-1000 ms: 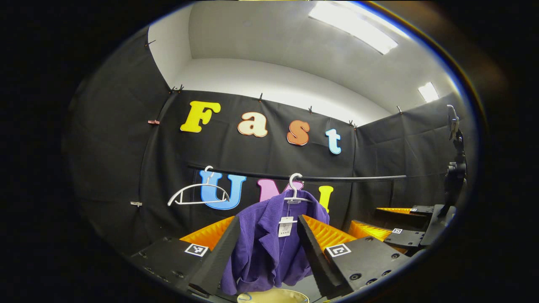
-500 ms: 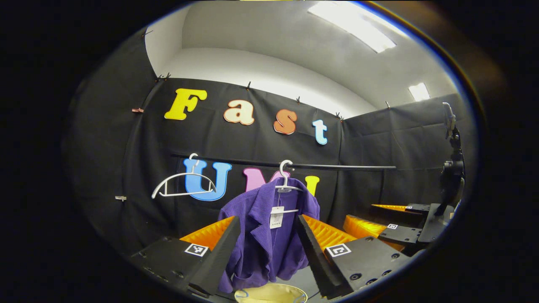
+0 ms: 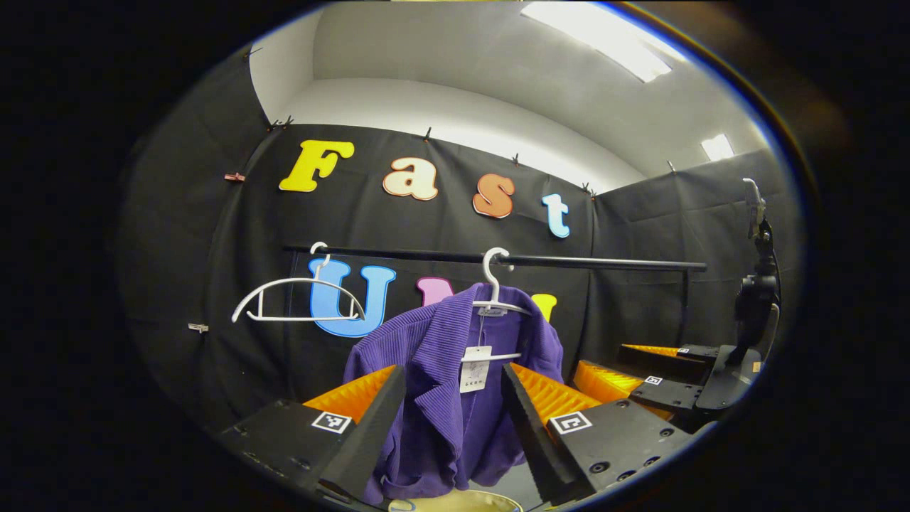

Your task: Grasp the clothes on the hanger with both hands and then place them into the laundry hamper below.

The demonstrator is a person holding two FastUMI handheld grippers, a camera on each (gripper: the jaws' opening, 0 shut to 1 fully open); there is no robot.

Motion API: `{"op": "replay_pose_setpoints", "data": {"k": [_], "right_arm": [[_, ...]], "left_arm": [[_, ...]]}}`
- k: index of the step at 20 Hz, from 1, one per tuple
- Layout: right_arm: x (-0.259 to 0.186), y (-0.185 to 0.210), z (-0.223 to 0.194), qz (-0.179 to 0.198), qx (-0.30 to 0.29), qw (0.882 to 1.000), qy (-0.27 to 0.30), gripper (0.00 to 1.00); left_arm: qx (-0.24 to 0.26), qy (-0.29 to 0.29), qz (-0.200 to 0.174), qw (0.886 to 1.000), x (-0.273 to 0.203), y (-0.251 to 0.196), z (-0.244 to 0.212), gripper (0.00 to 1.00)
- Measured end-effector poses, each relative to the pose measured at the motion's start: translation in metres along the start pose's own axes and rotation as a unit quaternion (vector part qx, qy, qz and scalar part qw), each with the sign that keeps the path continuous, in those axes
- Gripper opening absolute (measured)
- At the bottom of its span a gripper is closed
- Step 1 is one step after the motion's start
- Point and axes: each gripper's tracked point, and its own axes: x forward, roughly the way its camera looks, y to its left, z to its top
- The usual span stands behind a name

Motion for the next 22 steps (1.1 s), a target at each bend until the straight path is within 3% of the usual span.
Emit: {"op": "replay_pose_setpoints", "data": {"k": [6,13,17,18,19,20,21,22], "right_arm": [[0.066,-0.037,-0.036,0.048,0.046,0.998,0.008,0.97],[0.109,-0.022,-0.074,0.129,0.071,0.989,0.032,0.98],[0.127,-0.017,-0.09,0.163,0.092,0.981,0.052,0.97],[0.132,-0.016,-0.094,0.166,0.093,0.98,0.057,1.0],[0.136,-0.021,-0.094,0.159,0.09,0.982,0.055,0.83],[0.137,-0.02,-0.092,0.167,0.088,0.981,0.053,0.63],[0.141,-0.014,-0.097,0.179,0.089,0.978,0.057,0.43],[0.139,-0.008,-0.1,0.198,0.09,0.974,0.064,0.39]], "left_arm": [[0.014,-0.013,0.07,0.997,0.055,-0.009,-0.037,0.86],[0.006,0.016,0.161,0.987,0.094,0.016,-0.079,0.86],[0.004,0.03,0.179,0.983,0.12,0.022,-0.095,0.84],[0.006,0.039,0.177,0.983,0.126,0.022,-0.1,0.8],[0.008,0.046,0.177,0.983,0.131,0.023,-0.103,0.78],[0.011,0.05,0.184,0.982,0.134,0.027,-0.105,0.62],[0.017,0.049,0.198,0.979,0.133,0.034,-0.103,0.57],[0.021,0.047,0.213,0.976,0.134,0.043,-0.103,0.42]]}}
